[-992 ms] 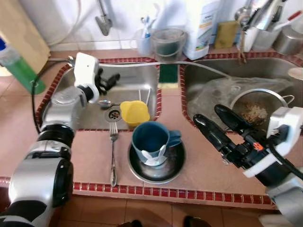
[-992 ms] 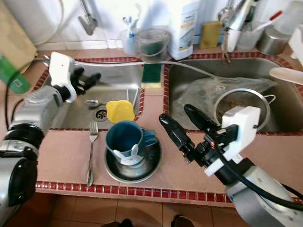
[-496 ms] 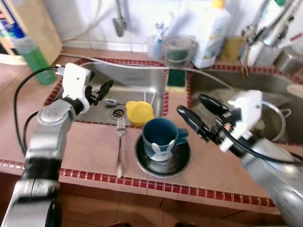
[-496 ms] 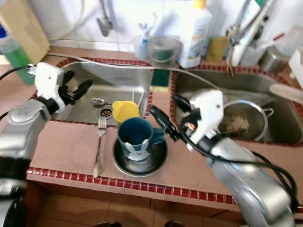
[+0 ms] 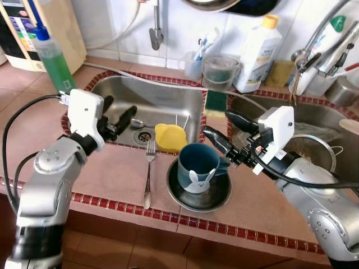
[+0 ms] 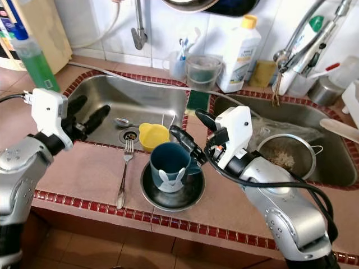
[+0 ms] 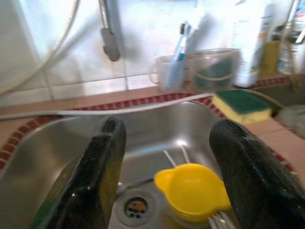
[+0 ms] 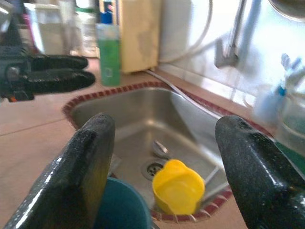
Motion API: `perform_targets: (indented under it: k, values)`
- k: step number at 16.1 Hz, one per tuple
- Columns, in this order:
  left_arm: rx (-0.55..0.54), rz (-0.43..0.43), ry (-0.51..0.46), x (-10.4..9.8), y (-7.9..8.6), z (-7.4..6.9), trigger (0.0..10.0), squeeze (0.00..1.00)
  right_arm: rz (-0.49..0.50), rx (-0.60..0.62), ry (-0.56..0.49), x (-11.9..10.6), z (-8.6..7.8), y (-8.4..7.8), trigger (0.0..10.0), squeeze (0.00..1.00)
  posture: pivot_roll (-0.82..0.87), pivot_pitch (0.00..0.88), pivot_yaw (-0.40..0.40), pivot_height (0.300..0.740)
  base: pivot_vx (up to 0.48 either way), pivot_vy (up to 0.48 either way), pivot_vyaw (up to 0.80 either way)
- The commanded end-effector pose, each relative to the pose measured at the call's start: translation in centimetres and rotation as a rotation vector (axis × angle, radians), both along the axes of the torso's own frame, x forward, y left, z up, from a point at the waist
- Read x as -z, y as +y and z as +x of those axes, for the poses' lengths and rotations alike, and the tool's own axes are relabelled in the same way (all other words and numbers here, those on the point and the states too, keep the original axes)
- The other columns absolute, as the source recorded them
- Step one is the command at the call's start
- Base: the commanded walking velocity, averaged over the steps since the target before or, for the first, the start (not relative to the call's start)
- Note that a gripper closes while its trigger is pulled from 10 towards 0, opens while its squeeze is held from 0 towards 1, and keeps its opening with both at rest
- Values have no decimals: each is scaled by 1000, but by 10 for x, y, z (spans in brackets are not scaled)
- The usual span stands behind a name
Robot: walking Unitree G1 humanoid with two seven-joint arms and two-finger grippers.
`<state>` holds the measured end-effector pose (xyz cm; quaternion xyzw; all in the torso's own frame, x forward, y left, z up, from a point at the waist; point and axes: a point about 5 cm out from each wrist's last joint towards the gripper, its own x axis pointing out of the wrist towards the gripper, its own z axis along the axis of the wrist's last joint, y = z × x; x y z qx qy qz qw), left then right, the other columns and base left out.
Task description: Kitchen organization
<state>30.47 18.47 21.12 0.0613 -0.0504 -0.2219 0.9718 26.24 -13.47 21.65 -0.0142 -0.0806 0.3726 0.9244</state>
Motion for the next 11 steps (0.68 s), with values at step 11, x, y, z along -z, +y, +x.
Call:
perform_targets:
  k: [11]
  values:
    - [337,75,163,15,-36,-23,10000,0,-147,-215,170,56,-58,-8,10000,0,-97,60,-9,732,0,0,0]
